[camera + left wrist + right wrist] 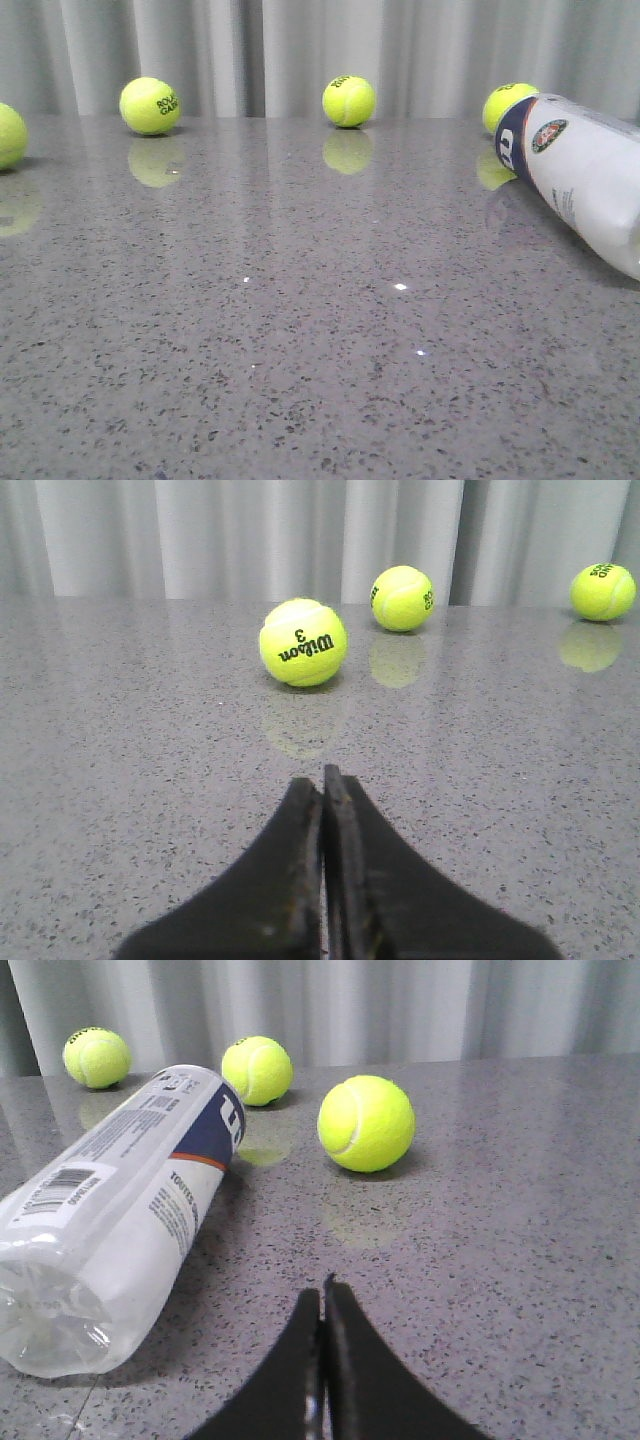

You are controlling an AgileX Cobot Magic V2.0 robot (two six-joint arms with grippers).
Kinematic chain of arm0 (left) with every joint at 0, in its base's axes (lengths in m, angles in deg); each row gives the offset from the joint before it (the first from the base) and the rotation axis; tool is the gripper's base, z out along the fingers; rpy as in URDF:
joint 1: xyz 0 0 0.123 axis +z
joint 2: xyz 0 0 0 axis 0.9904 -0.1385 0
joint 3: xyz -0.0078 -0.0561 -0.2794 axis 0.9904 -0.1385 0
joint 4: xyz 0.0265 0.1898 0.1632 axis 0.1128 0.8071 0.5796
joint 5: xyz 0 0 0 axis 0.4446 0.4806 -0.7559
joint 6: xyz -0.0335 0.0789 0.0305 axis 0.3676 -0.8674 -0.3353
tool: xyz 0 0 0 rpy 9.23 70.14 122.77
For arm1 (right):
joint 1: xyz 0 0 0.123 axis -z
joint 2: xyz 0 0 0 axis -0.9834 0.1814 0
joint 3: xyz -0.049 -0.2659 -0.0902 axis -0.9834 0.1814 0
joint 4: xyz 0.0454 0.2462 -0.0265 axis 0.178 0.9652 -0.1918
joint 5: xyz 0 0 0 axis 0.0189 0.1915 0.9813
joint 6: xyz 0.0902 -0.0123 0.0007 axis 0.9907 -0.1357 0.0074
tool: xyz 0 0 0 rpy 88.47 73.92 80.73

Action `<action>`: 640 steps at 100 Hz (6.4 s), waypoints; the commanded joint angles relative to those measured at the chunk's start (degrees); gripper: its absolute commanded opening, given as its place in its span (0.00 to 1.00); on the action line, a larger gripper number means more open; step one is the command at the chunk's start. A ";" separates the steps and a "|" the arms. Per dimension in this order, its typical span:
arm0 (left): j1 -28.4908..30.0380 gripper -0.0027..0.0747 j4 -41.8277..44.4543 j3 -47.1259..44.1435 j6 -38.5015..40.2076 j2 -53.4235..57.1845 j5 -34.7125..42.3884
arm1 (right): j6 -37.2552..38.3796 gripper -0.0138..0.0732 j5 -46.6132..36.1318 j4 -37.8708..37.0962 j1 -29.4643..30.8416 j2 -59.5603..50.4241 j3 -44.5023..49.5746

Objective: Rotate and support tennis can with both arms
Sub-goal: 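Move the right gripper toward the lying white Wilson can, then grasp the can's middle with the right gripper and lift it, then lay the can sideways on the table and open the right gripper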

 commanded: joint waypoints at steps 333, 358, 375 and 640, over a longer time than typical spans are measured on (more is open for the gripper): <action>0.11 0.01 -0.32 -2.74 0.28 2.18 4.65 | -1.00 0.40 49.35 11.78 -9.95 91.16 -77.52; 0.11 0.01 -0.32 -2.74 0.28 2.18 4.65 | -13.15 0.39 53.29 11.78 -13.59 91.16 -85.23; 0.11 0.01 -0.32 -2.74 0.28 2.18 4.65 | -31.27 0.39 50.69 11.78 -20.04 91.16 -86.92; 0.11 0.01 -0.32 -2.74 0.28 2.18 4.65 | -35.41 0.09 61.52 8.22 -32.33 77.56 -86.80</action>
